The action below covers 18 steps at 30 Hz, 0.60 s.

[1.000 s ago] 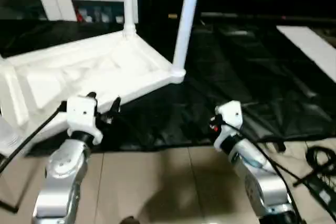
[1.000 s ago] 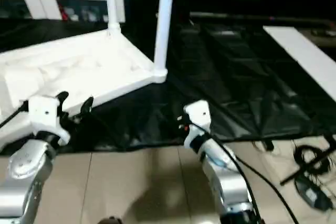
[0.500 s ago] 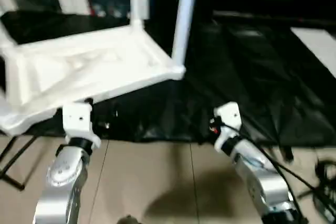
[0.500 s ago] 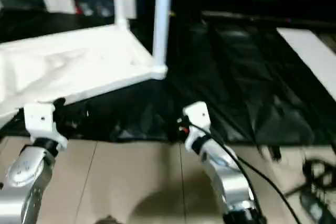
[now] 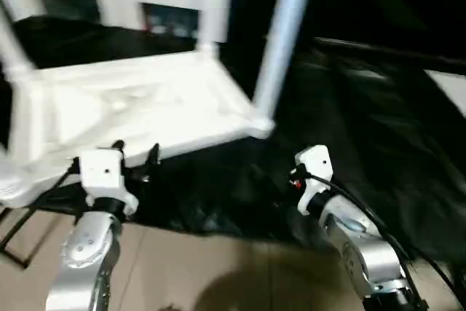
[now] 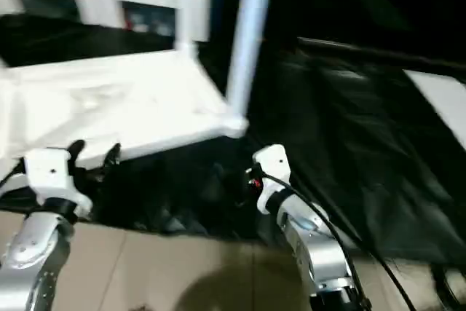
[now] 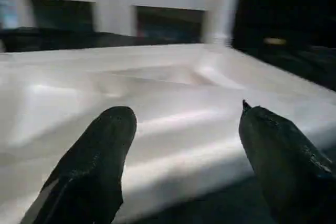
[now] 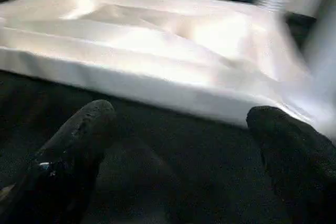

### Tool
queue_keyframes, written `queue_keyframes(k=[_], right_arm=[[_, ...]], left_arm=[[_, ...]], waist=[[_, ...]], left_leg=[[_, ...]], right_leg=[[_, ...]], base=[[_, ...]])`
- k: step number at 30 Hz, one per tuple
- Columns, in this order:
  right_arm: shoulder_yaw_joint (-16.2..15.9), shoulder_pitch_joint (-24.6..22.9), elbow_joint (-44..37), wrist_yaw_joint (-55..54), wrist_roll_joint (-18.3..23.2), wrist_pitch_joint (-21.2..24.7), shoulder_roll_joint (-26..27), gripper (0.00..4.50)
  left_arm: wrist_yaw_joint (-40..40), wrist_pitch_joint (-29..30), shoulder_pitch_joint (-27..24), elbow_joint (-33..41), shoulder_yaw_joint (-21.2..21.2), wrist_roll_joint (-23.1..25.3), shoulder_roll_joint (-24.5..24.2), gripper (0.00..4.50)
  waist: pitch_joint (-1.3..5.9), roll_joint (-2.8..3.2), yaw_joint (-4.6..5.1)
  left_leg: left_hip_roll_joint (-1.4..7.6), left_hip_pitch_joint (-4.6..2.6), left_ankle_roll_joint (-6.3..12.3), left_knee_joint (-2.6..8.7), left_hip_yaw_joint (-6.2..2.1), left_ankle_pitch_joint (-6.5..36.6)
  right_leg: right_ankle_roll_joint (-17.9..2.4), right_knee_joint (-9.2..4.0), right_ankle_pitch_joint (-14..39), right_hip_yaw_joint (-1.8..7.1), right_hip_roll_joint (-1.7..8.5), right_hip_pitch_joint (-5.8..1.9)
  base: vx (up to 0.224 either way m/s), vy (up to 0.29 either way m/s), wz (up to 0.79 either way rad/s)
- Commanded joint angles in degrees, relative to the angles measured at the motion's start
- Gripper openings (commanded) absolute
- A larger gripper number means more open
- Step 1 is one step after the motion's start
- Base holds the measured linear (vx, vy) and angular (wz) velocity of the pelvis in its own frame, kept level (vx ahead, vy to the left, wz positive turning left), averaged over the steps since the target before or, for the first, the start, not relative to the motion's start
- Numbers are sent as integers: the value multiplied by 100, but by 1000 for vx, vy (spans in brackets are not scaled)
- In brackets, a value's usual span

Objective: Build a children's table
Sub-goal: Rotate leg to tighten

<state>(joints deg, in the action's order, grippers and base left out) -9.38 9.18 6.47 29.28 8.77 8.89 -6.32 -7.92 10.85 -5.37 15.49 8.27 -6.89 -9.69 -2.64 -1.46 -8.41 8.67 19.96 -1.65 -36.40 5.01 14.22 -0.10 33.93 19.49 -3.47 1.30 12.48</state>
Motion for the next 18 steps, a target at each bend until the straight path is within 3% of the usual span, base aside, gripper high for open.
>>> queue_keyframes(k=[1,2,3,4,5,6,7,8,9,10,11,12,13,14,15,16,17,18], right_arm=[[-85,-18,-107,102,-46,-6,-129,450],[-185,-58,-126,178,-62,-15,-181,450],[-185,-58,-126,178,-62,-15,-181,450],[-181,-98,-134,181,-28,-44,-159,450],[-157,-102,-127,192,-15,-63,-137,450],[-129,-106,-118,205,-2,-85,-111,450],[-42,-94,-104,208,95,-8,-56,450],[-34,-90,-102,208,101,-9,-55,450],[-9,-70,-92,209,121,-24,-52,450],[-1,-66,-91,227,152,-40,-54,450],[0,-65,-94,236,174,-48,-57,450],[-4,-65,-108,240,213,-49,-78,450],[-7,-68,-120,250,239,-50,-92,450],[-8,-71,-127,258,255,-49,-101,450],[-4,-77,-132,270,263,-61,-104,450],[16,-90,-140,277,251,-72,-100,450],[39,-107,-153,289,242,-80,-93,450],[60,-122,-164,287,247,-94,-82,450]], left_arm=[[34,22,0,46,-25,6,30,366],[22,17,-59,103,-42,28,26,366],[22,17,-59,103,-42,28,26,366],[15,16,-120,164,-39,15,37,366],[-2,-6,-149,191,-26,-27,51,366],[-22,-32,-181,221,-12,-76,66,366],[-90,-97,-253,271,-15,-125,66,366],[-119,-120,-277,283,-28,-123,52,366],[-233,-207,-366,329,-80,-117,-3,366],[-303,-253,-417,356,-97,-145,-26,366],[-347,-272,-445,368,-101,-176,-40,366],[-470,-299,-513,392,-114,-249,-85,366],[-544,-291,-553,405,-127,-276,-124,366],[-589,-284,-577,413,-137,-289,-148,366],[-616,-280,-596,418,-142,-291,-168,366],[-631,-280,-618,412,-129,-292,-183,366],[-644,-284,-627,402,-103,-322,-181,366],[-661,-277,-629,400,-73,-369,-177,366]], waist=[[395,201,321],[434,133,328],[417,124,331],[374,37,386],[248,-96,390],[217,-370,347],[87,-567,207],[131,-467,110],[142,-545,121],[127,-477,76],[258,-448,43],[302,-333,15],[411,-75,-4],[518,-11,189],[448,6,160],[321,-129,68],[278,-161,90],[242,-213,93]], left_leg=[[405,-938,3012,667,-1091,-347],[520,-1056,4019,514,-1470,-1184],[412,-1012,4099,469,-1499,-1518],[206,-835,3768,557,-1579,-1789],[-110,-478,2960,728,-1486,-1046],[-711,-294,1788,545,-1137,-115],[-778,11,1254,-166,-393,639],[-659,82,1079,-474,-314,587],[-388,266,539,-540,-348,42],[-313,283,337,-433,-348,-327],[-153,301,128,-60,-307,-1254],[-80,271,145,229,-284,-1861],[289,-121,513,190,-479,-3619],[849,-699,887,68,-961,-6066],[835,-645,957,68,-959,-6653],[162,-180,465,249,-369,-4854],[32,-129,321,307,-258,-3656],[-3,-86,194,362,-186,-2586]], right_leg=[[-61,651,921,-309,-126,734],[249,946,1035,-137,45,1088],[359,1007,956,-89,42,1178],[473,1068,568,41,42,1216],[308,847,-112,276,92,1097],[308,-74,-565,691,348,686],[65,-664,473,1347,874,136],[-408,-681,508,1611,1211,16],[-965,-472,-619,1531,1139,-74],[-1152,-376,-1616,1389,1060,-58],[-1261,-26,-3968,1077,718,-50],[-1091,170,-4843,874,495,-16],[-568,563,-4966,521,15,495],[-105,601,-2428,558,403,1096],[20,474,-1845,582,537,1112],[108,-3,-1815,430,318,806],[43,-100,-1633,430,315,730],[-13,-168,-1319,453,418,681]], base=[[265,36,21],[265,36,21],[237,-34,38],[176,-39,29],[176,-39,29],[135,-57,46],[159,-68,63],[159,-68,63],[214,-11,40],[193,37,19],[193,37,19],[89,0,19],[0,0,0],[0,0,0],[62,46,-2],[-38,117,2],[-38,117,2],[-77,99,9]])
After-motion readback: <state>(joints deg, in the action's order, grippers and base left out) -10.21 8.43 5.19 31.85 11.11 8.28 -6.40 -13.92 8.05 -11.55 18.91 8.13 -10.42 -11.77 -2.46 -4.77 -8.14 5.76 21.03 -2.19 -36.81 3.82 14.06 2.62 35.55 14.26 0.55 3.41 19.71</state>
